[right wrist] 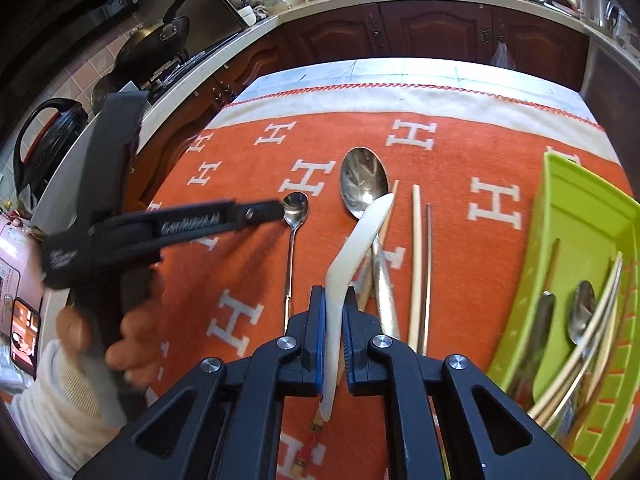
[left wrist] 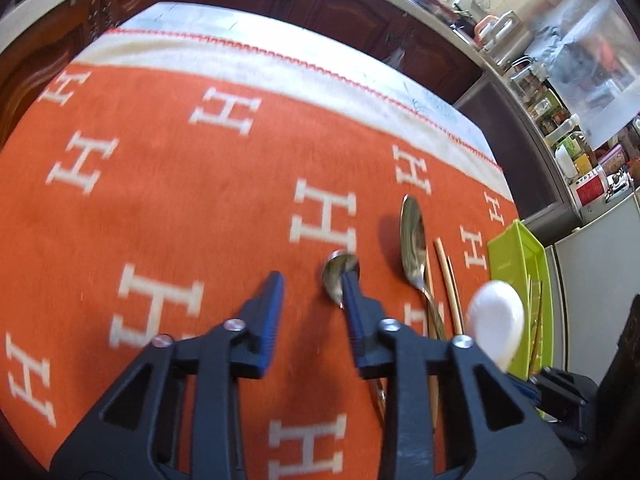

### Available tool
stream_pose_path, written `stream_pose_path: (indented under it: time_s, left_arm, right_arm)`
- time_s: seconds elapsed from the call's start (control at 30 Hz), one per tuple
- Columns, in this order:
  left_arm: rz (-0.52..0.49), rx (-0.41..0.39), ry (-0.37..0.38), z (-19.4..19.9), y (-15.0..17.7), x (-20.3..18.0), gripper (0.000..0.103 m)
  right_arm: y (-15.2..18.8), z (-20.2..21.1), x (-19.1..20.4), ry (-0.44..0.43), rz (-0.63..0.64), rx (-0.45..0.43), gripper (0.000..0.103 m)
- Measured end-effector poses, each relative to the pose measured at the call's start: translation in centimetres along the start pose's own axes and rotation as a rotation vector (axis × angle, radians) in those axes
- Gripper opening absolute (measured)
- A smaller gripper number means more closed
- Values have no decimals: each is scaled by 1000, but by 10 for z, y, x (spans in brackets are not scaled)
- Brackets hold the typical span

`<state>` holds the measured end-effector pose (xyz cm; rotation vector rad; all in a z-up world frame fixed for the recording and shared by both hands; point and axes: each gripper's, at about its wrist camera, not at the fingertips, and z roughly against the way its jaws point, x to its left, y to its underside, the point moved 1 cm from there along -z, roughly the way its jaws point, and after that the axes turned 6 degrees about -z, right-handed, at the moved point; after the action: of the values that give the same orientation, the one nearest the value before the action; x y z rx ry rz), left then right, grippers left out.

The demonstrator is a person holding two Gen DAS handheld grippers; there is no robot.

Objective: Organize utensils
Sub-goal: 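Grasp a small steel spoon with the left tool while the right tool lifts the ceramic spoon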

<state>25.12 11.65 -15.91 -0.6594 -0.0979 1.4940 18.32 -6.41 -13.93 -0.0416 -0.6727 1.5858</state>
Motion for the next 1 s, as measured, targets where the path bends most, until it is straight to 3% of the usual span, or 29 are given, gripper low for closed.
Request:
stream_pose_path:
  time_s: [0.37, 0.5, 0.53, 1.0]
  left_arm:
    - [-283, -117, -176, -19, 10, -39, 30]
    - [-352, -118, -166, -22, 17, -53, 28]
    - [-357, -120, -169, -21, 18, -54, 23]
    - [-262, -130, -86, -17, 29, -53, 23]
  right_arm:
    - [18, 21, -12, -1, -24, -13, 7]
    - [24, 23, -17, 10, -27, -12, 7]
    - [26, 23, -19, 15, -27, -11, 7]
    - [30, 37, -28, 11, -68, -39, 7]
